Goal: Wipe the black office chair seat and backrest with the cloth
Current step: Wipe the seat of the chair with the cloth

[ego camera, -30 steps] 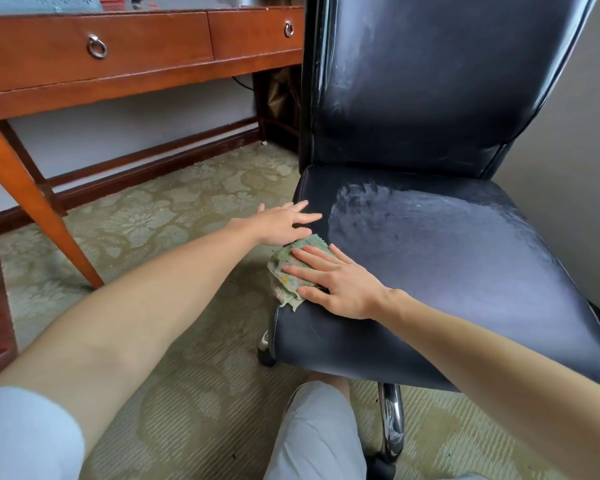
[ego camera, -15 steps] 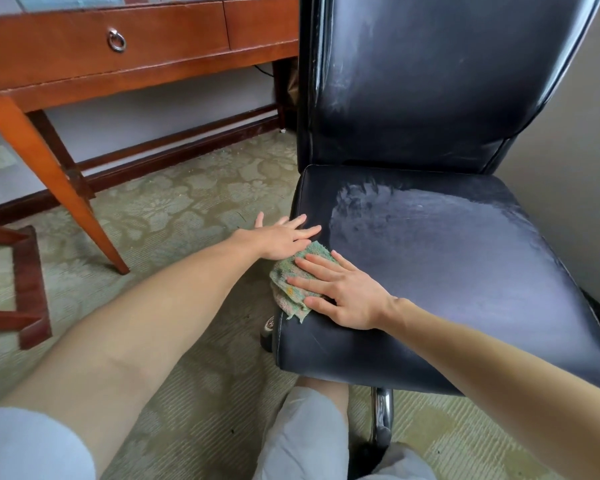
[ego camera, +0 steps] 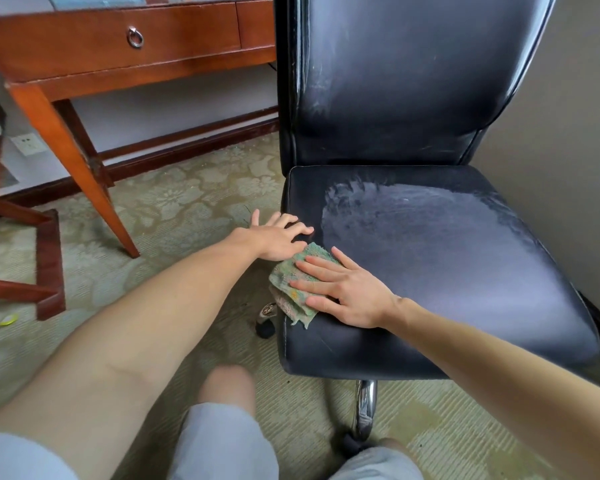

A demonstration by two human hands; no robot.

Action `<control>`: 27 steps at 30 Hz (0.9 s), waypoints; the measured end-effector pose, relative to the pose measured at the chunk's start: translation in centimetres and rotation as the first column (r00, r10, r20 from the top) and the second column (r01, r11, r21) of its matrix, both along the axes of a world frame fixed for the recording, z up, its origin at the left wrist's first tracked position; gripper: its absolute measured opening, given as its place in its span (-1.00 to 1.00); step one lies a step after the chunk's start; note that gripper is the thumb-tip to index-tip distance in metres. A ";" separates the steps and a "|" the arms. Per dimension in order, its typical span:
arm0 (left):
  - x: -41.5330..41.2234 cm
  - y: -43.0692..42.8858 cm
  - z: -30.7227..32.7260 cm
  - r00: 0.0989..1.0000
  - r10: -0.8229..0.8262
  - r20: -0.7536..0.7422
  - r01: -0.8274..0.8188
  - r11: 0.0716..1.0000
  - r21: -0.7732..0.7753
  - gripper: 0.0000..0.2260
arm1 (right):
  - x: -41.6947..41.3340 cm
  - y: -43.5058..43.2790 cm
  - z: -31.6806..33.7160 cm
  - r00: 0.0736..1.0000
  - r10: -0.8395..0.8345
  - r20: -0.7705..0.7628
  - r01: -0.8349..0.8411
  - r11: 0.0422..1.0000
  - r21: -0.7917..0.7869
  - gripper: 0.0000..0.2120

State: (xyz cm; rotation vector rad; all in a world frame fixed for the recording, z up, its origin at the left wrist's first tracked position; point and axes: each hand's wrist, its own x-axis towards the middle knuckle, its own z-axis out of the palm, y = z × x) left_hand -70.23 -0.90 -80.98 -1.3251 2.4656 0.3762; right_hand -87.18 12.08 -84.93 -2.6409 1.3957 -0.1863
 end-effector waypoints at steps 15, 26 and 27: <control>-0.4 -3.1 -0.4 0.951 -0.299 -0.082 0.300 0.954 -0.001 -0.49 | 2.5 1.8 -0.9 0.966 -0.258 -0.026 0.254 0.961 -0.107 -0.48; -0.9 -4.0 -0.4 0.914 -0.403 0.040 0.405 0.908 -0.105 -0.38 | 7.4 4.5 -2.1 0.973 -0.219 0.074 0.230 0.948 -0.219 -0.66; -0.9 -3.8 -0.5 0.908 -0.417 0.038 0.418 0.901 -0.112 -0.36 | 7.4 4.9 -2.1 0.975 -0.209 0.072 0.220 0.950 -0.223 -0.66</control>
